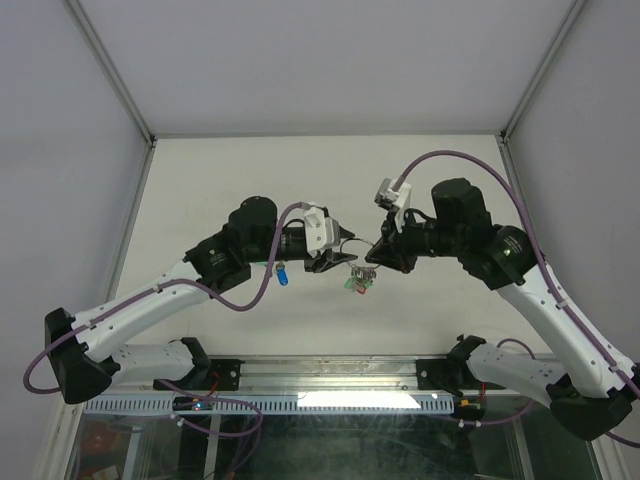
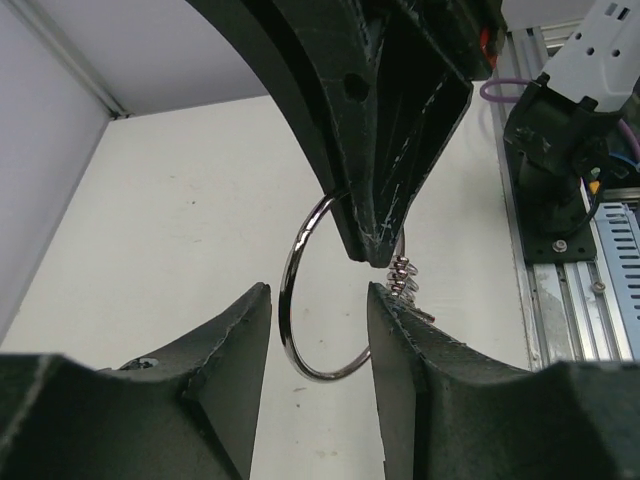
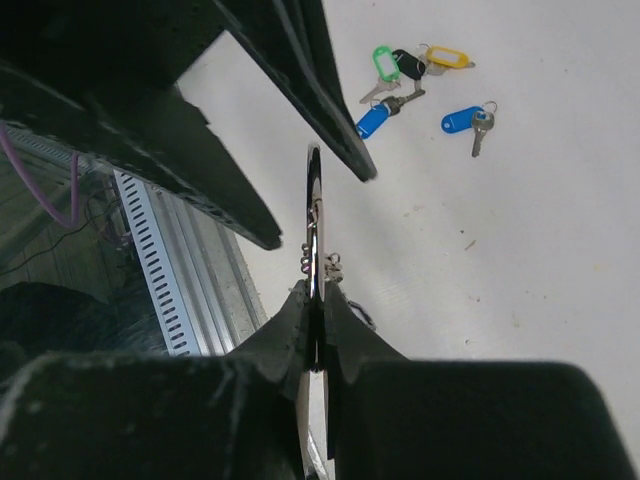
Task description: Put the keys on the keyring
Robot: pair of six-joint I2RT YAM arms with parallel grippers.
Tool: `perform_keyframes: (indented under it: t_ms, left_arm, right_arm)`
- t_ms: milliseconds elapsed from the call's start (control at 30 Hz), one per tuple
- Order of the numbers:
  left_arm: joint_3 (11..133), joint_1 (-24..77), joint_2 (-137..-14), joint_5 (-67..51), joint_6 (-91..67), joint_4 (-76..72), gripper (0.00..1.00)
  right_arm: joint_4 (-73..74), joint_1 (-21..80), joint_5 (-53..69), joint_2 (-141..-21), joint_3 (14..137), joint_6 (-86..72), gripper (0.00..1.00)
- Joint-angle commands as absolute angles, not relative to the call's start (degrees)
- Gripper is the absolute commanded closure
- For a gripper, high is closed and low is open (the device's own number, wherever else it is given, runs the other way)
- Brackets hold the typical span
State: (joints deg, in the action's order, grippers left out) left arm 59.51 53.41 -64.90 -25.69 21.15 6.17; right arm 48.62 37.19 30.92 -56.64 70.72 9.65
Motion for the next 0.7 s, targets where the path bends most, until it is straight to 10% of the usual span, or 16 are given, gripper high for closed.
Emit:
perform_keyframes:
  t_ms: [0, 367, 667]
  left_arm:
    - [63.8, 53.2, -66.0, -29.2, 24.4, 8.5, 0.6]
    - [65.3, 53.2, -67.1, -29.1, 27.4, 10.9, 1.0]
    - [63.4, 53.2, -66.0, -19.6, 23.5, 6.2, 1.0]
  right_arm:
    - [44.5, 39.7, 32.6, -56.1, 75.1, 13.1, 1.0]
    - [46.0, 42.2, 29.3, -56.1, 76.0, 15.1, 0.99]
    - [36.8, 42.2, 13.8, -49.1, 70.3, 10.2, 0.58]
